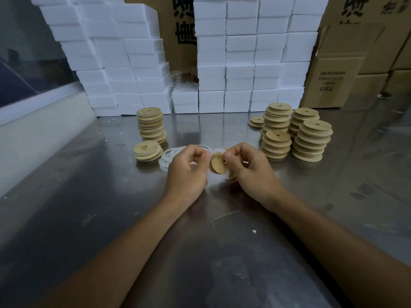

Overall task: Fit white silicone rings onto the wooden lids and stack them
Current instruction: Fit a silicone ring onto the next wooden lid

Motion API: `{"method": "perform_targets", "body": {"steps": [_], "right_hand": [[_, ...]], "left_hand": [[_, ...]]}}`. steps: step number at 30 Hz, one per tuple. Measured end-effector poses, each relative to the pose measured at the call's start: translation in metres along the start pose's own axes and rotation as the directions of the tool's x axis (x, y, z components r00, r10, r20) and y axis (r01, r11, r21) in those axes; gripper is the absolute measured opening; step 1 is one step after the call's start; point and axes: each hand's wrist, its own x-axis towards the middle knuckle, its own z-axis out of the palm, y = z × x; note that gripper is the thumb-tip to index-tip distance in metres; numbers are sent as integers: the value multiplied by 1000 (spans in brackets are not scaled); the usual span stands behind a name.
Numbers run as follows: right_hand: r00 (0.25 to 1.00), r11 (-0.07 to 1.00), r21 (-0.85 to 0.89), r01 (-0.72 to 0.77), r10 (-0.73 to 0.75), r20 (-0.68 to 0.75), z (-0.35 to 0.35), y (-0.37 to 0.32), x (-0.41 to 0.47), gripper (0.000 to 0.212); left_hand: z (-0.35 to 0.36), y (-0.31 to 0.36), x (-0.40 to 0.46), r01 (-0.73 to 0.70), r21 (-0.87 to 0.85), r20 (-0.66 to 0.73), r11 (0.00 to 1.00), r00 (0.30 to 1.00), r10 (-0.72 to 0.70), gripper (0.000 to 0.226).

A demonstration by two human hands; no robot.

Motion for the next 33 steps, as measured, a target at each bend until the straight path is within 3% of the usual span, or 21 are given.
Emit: {"method": "perform_targets", "body": {"steps": [5, 11, 19, 25, 28, 33], "right_hand": [[996, 987, -132, 86, -87, 1, 1, 8, 0, 10], [995, 984, -146, 104, -104, 8, 3, 12, 1, 6], [975, 955, -216, 205, -218, -38, 3, 10, -1, 4], [986, 976, -174, 130, -147, -83, 2, 11, 2, 4], [990, 984, -149, 100, -114, -83, 3, 10, 2, 4], [996, 993, -106, 54, -61, -62, 2, 7, 1, 5]], "left_hand": [[-1, -2, 0, 54, -3, 84, 999, 995, -54, 13], [-5, -3, 1, 121, -205, 7, 971, 992, -122, 19], [0, 0, -3, -44, -73, -4, 996, 999, 44, 23], [-1, 1, -2, -140, 28, -53, 990, 989, 141, 24], [0, -3, -1, -167, 103, -95, 981, 980, 177, 14], [-1, 1, -4, -293, 279, -122, 914, 934, 337, 14]]}}
